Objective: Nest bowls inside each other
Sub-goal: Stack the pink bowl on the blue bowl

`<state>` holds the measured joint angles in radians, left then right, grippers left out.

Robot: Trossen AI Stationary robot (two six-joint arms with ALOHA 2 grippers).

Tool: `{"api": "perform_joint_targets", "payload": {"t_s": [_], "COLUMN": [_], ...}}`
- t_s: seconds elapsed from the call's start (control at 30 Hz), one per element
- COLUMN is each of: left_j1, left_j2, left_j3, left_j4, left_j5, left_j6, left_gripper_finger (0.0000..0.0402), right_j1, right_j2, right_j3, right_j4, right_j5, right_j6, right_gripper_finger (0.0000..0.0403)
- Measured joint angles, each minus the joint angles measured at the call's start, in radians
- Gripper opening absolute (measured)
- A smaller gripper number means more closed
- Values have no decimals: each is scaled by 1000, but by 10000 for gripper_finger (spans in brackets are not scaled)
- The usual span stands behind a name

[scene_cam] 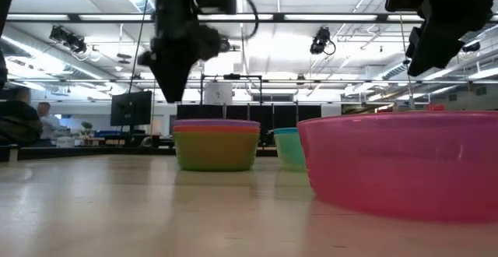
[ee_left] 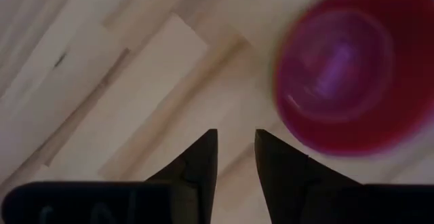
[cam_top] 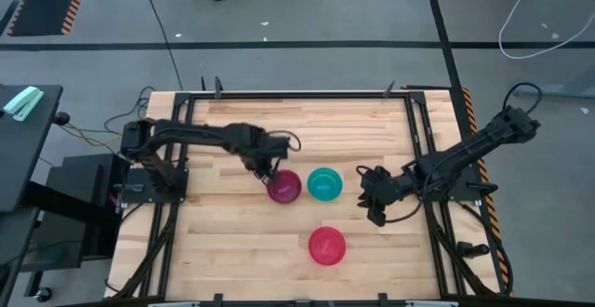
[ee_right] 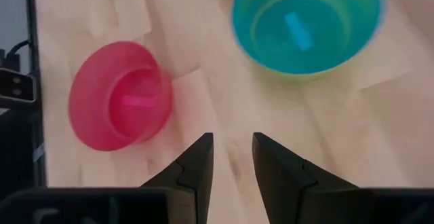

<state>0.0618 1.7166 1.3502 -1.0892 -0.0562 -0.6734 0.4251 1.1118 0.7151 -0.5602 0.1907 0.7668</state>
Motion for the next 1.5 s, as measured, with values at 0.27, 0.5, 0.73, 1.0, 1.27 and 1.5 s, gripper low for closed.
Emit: {"api": "perform_joint_targets", "payload": {"t_s": [0.27,0.5,0.73,1.0,1.27,1.5], "left_j1": [-225,-399,-519,-607,-665,-677], "left_j2": [-18,-15,-15,-15,-15,-15], "left_j3": [0,0,0,0,0,0], "left_j4": [0,-2,-2,-2,-1,0], "left_j5": [-81,-160,-242,-328,-393,-424], "left_j6": [-116,-242,-355,-420,-445,-467], "left_gripper_finger": [107,107,107,107,107,107], "right_j1": [4,14,39,45,45,45], "right_j2": [176,326,499,594,639,639], "right_j3": [48,207,347,408,409,409], "right_j4": [55,8,-115,-130,-121,-97], "right_j5": [-96,-129,-153,-163,-171,-174], "right_j6": [46,24,10,11,42,46], "right_gripper_finger": [111,108,103,103,103,103]}}
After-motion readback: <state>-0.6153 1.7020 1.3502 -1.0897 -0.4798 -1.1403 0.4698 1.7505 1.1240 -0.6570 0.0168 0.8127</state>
